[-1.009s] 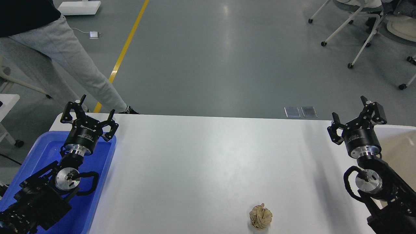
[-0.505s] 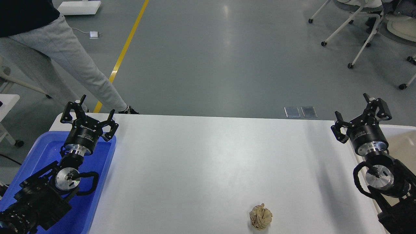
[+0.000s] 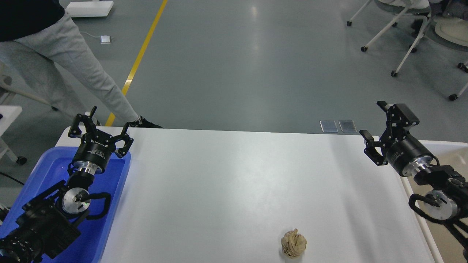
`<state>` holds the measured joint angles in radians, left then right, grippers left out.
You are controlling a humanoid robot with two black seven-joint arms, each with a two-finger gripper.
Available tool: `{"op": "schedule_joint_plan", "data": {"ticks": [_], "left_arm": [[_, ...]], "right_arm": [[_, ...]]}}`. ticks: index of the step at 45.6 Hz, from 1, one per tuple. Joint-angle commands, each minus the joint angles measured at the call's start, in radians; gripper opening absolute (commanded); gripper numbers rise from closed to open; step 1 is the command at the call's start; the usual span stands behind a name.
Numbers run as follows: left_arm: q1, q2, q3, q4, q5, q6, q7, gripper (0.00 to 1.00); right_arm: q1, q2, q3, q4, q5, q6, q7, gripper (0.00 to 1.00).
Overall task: Tidy desktop
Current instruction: 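Swing the right gripper down toward the crumpled paper ball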
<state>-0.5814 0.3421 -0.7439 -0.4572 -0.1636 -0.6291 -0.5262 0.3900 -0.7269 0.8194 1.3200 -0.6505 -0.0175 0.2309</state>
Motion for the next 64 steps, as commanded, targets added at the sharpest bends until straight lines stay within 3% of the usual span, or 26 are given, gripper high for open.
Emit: {"op": "schedule_joint_plan", "data": {"ticks": [1,4,6,10,17,22,30,39,49,64], "left_arm": [[0.000,0.000,0.000,0.000,-0.001,0.000,0.000,1.00],[0.000,0.000,0.000,0.000,0.001,0.000,0.000,1.00],[0.000,0.000,0.000,0.000,0.001,0.000,0.000,1.00],[0.000,0.000,0.000,0.000,-0.001,0.000,0.000,1.00],[0.000,0.000,0.000,0.000,0.001,0.000,0.000,1.00],[0.000,0.000,0.000,0.000,0.001,0.000,0.000,1.00],[0.000,0.000,0.000,0.000,0.001,0.000,0.000,1.00],[0.000,0.000,0.000,0.000,0.001,-0.001,0.000,1.00],[0.000,0.000,0.000,0.000,0.001,-0.003,0.002,1.00],[-0.001,0.000,0.000,-0.001,0.001,-0.004,0.002,1.00]], "right_arm": [[0.041,-0.147,-0.128,0.182,-0.337,0.028,-0.163,0.99],[0.085,-0.177,-0.143,0.217,-0.373,0.120,-0.313,0.99],[0.124,-0.178,-0.143,0.219,-0.374,0.212,-0.386,0.99],[0.164,-0.178,-0.143,0.229,-0.374,0.352,-0.420,0.99],[0.201,-0.175,-0.178,0.294,-0.452,0.507,-0.429,0.99],[0.318,-0.145,-0.330,0.303,-0.541,0.554,-0.426,0.99],[0.487,-0.042,-0.580,0.295,-0.557,0.556,-0.426,0.99],[0.466,0.132,-0.658,0.219,-0.681,0.544,-0.421,0.99],[0.431,0.205,-0.720,0.128,-0.937,0.507,-0.409,0.99],[0.411,0.224,-0.726,0.116,-0.948,0.507,-0.378,0.99]]}}
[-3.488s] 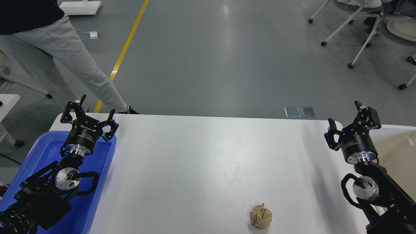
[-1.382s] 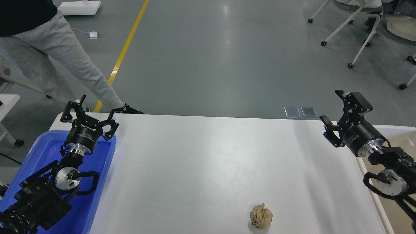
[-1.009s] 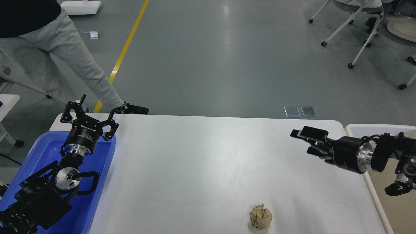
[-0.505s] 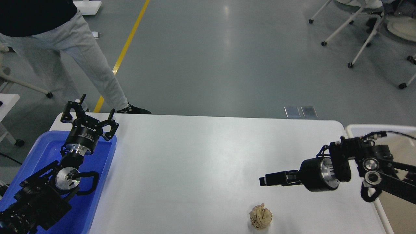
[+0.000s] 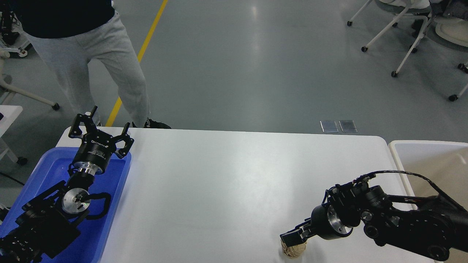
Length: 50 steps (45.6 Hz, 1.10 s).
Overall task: Tidy desktop
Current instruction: 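Swing the right gripper down toward the crumpled paper ball, then close the right gripper on the crumpled paper ball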
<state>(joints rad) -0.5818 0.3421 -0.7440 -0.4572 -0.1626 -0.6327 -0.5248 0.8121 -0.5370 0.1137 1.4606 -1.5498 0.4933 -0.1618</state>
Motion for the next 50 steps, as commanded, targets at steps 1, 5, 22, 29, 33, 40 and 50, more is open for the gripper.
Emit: {"op": "schedule_joint_plan", "data": {"ticks": [1,5,22,29,33,40,50], "left_arm": [[0.000,0.000,0.000,0.000,0.000,-0.001,0.000,1.00],[-0.001,0.000,0.000,0.000,0.000,-0.001,0.000,1.00],[0.000,0.000,0.000,0.000,0.000,-0.001,0.000,1.00],[0.000,0.000,0.000,0.000,0.000,0.001,0.000,1.00],[0.000,0.000,0.000,0.000,0.000,-0.001,0.000,1.00],[0.000,0.000,0.000,0.000,0.000,-0.001,0.000,1.00],[0.000,0.000,0.000,0.000,0.000,-0.001,0.000,1.00]], "right_arm": [[-0.011,0.035,-0.022,-0.026,-0.050,-0.004,0.014,0.99],[-0.014,0.040,-0.022,-0.035,-0.056,-0.004,0.018,0.99],[-0.079,0.043,-0.009,-0.089,-0.130,-0.012,0.061,0.99],[-0.082,0.052,0.003,-0.118,-0.133,-0.036,0.061,0.99],[-0.083,0.068,0.003,-0.154,-0.131,-0.041,0.062,0.99],[-0.103,0.078,0.001,-0.155,-0.131,-0.041,0.074,0.99],[-0.119,0.078,-0.012,-0.151,-0.133,-0.039,0.100,0.99]]}}
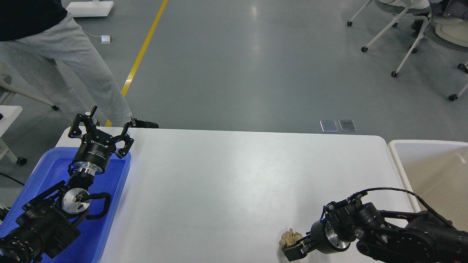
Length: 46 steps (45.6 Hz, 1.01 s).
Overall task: Tidy desktop
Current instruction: 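Close the right gripper on the crumpled paper ball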
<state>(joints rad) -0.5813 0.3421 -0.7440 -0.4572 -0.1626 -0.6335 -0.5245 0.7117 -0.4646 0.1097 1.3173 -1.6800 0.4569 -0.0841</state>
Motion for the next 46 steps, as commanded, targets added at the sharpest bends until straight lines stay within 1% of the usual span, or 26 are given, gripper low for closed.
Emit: {"op": "schedule_joint_plan", "data": {"ticks": [1,6,10,18,29,33,36,37,39,40,41,42,44,45,46], "left_arm": [[0.000,0.000,0.000,0.000,0.000,0.000,0.000,1.00],[0.000,0.000,0.000,0.000,0.000,0.000,0.000,1.00],[0.000,0.000,0.000,0.000,0.000,0.000,0.000,1.00],[0.000,0.000,0.000,0.000,0.000,0.000,0.000,1.00],[0.000,0.000,0.000,0.000,0.000,0.000,0.000,1.00],[0.000,0.000,0.000,0.000,0.000,0.000,0.000,1.00],[0.000,0.000,0.000,0.000,0.000,0.000,0.000,1.00],[0.000,0.000,0.000,0.000,0.000,0.000,0.000,1.00],[0.000,0.000,0.000,0.000,0.000,0.000,0.000,1.00],[0.000,0.000,0.000,0.000,0.000,0.000,0.000,1.00],[0.000,0.000,0.000,0.000,0.000,0.000,0.000,1.00],[0.000,0.000,0.000,0.000,0.000,0.000,0.000,1.00],[0.000,0.000,0.000,0.000,0.000,0.000,0.000,1.00],[0.000,0.000,0.000,-0.001,0.000,0.000,0.000,1.00],[0.000,0.000,0.000,0.000,0.000,0.000,0.000,1.00]], "right_arm": [[-0.018,0.007,-0.010,-0.007,-0.003,-0.003,0.026,0.99],[-0.021,0.007,-0.008,-0.009,-0.003,-0.004,0.029,0.98],[-0.024,0.009,-0.005,-0.015,-0.004,-0.024,0.043,0.96],[-0.014,0.010,0.002,-0.016,-0.004,-0.035,0.044,0.99],[-0.018,0.026,0.005,-0.032,-0.004,-0.043,0.044,0.99],[-0.018,0.032,0.004,-0.044,-0.006,-0.064,0.046,0.95],[-0.020,0.033,-0.005,-0.050,-0.009,-0.079,0.053,0.80],[-0.021,0.035,-0.010,-0.053,-0.013,-0.083,0.053,0.73],[-0.026,0.035,-0.016,-0.056,-0.029,-0.083,0.055,0.46],[-0.028,0.034,-0.019,-0.056,-0.039,-0.083,0.055,0.38],[-0.028,0.034,-0.019,-0.058,-0.049,-0.083,0.055,0.34],[-0.029,0.032,-0.019,-0.058,-0.056,-0.084,0.055,0.28],[-0.028,0.029,-0.019,-0.059,-0.063,-0.086,0.055,0.06],[-0.028,0.027,-0.019,-0.061,-0.063,-0.086,0.055,0.00],[-0.026,0.026,-0.018,-0.062,-0.063,-0.086,0.055,0.00]]}}
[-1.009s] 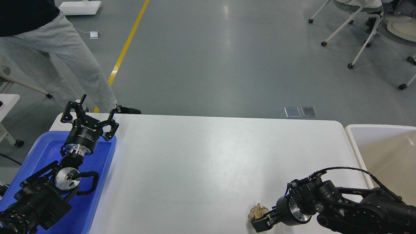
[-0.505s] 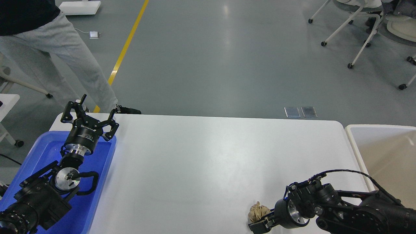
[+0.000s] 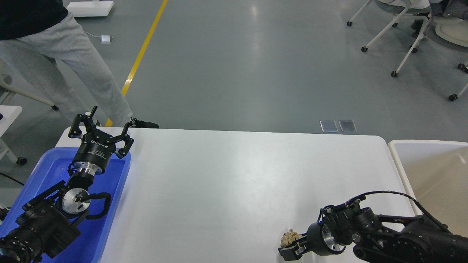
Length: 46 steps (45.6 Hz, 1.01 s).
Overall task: Tidy desktop
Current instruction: 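Close the right gripper on the crumpled paper ball, then lift the paper ball and carry it toward the white bin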
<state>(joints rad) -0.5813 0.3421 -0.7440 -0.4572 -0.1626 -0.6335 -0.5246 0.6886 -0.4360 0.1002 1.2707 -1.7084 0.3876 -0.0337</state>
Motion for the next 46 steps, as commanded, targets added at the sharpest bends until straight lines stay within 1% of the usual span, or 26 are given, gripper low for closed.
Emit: {"op": "schedule_joint_plan", "data": {"ticks": [1,6,11,17,21,29,36,39,46], "left_arm": [[0.000,0.000,0.000,0.000,0.000,0.000,0.000,1.00],[0.000,0.000,0.000,0.000,0.000,0.000,0.000,1.00],[0.000,0.000,0.000,0.000,0.000,0.000,0.000,1.00],[-0.002,0.000,0.000,0.000,0.000,-0.002,0.000,1.00],[0.000,0.000,0.000,0.000,0.000,-0.002,0.001,1.00],[0.000,0.000,0.000,-0.001,0.000,-0.002,0.000,1.00],[0.000,0.000,0.000,0.000,0.000,-0.002,0.000,1.00],[0.000,0.002,0.000,0.000,0.000,-0.002,0.000,1.00],[0.000,0.000,0.000,0.000,0.000,-0.002,0.000,1.00]], "right_arm": [[-0.001,-0.004,-0.007,-0.016,-0.033,-0.016,0.006,0.00],[0.008,-0.018,0.006,-0.011,-0.022,-0.016,0.012,0.00],[0.022,-0.046,0.010,0.015,-0.013,-0.013,0.029,0.00],[0.052,-0.101,0.007,0.053,-0.013,-0.010,0.029,0.00],[0.104,-0.150,0.009,0.068,0.001,-0.010,0.029,0.00],[0.232,-0.231,-0.010,0.114,0.156,-0.001,0.020,0.00],[0.318,-0.332,-0.008,0.206,0.194,0.019,0.026,0.00],[0.348,-0.375,-0.010,0.240,0.251,0.027,0.029,0.00],[0.442,-0.454,-0.010,0.248,0.306,0.036,0.029,0.00]]}}
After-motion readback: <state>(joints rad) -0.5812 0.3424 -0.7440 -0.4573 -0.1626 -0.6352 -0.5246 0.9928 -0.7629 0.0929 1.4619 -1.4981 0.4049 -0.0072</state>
